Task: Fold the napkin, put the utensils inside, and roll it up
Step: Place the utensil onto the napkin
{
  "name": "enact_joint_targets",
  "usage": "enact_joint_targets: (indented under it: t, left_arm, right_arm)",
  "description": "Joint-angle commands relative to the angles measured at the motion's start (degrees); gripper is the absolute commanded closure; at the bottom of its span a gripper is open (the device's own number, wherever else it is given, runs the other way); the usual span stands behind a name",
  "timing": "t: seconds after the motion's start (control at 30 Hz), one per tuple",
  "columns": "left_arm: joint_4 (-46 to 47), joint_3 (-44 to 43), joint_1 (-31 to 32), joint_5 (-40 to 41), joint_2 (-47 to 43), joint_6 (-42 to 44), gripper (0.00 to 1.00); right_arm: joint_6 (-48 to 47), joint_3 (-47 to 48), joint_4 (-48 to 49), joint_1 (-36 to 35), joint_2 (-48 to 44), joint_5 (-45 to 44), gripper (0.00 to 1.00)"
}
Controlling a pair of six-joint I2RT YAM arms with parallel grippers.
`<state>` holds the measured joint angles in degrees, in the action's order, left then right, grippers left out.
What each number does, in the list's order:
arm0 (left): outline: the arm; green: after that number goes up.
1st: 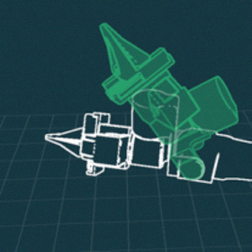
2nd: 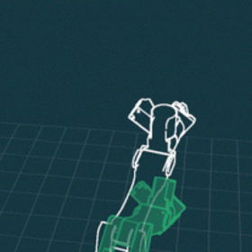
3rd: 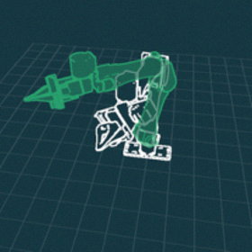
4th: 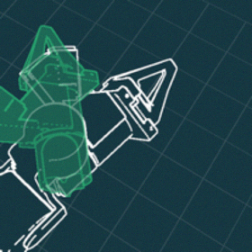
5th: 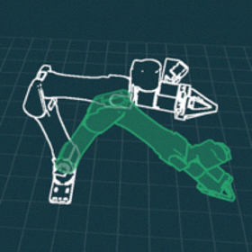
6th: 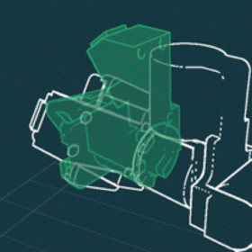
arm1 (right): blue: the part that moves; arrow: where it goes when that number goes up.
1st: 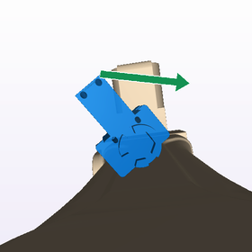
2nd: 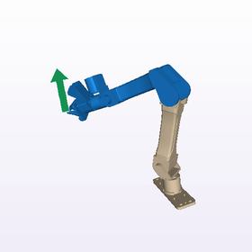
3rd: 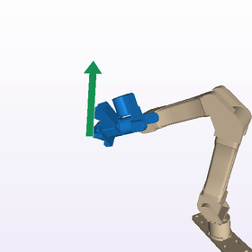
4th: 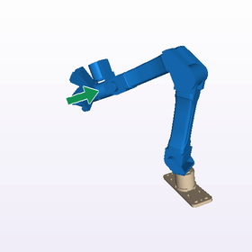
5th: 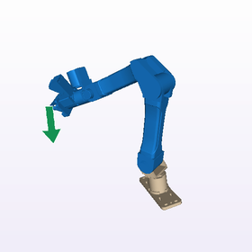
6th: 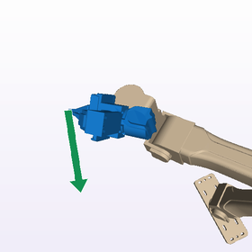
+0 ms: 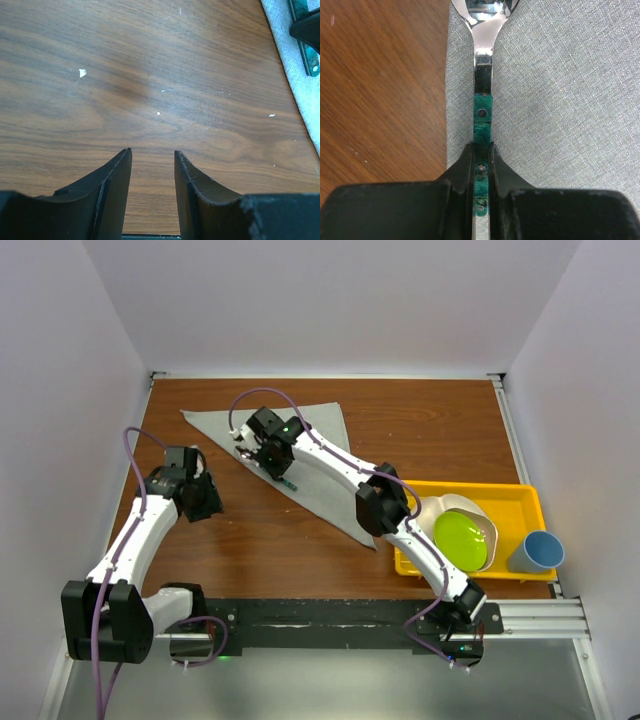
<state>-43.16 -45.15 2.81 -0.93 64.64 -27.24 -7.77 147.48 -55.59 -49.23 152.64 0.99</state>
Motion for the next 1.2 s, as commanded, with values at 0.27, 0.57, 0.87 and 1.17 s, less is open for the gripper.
enact_joint_targets:
  t: [0.27, 0.57, 0.87, 1.17]
  left_arm:
    - [0.27, -1.35, 0.44, 0.75, 0.05, 1.05, 0.55]
    - [0.35, -1.35, 0.44, 0.75, 0.05, 0.88, 0.55]
    - [0.53, -1.17, 0.44, -0.12, -0.04, 1.14, 0.54]
    - [1.76, -0.65, 0.44, -1.97, 0.92, 1.15, 0.5]
  right_arm:
    - [2.67, -2.55, 4.53, 1.77, -0.94, 1.46, 1.0]
    - [5.49, -5.01, 5.76, 3.18, -1.38, 6.48, 1.0]
    - [4.43, -3.7, 4.01, 3.27, -1.38, 5.16, 0.73]
    - [17.84, 0.8, 3.12, 3.18, -12.6, 4.37, 0.48]
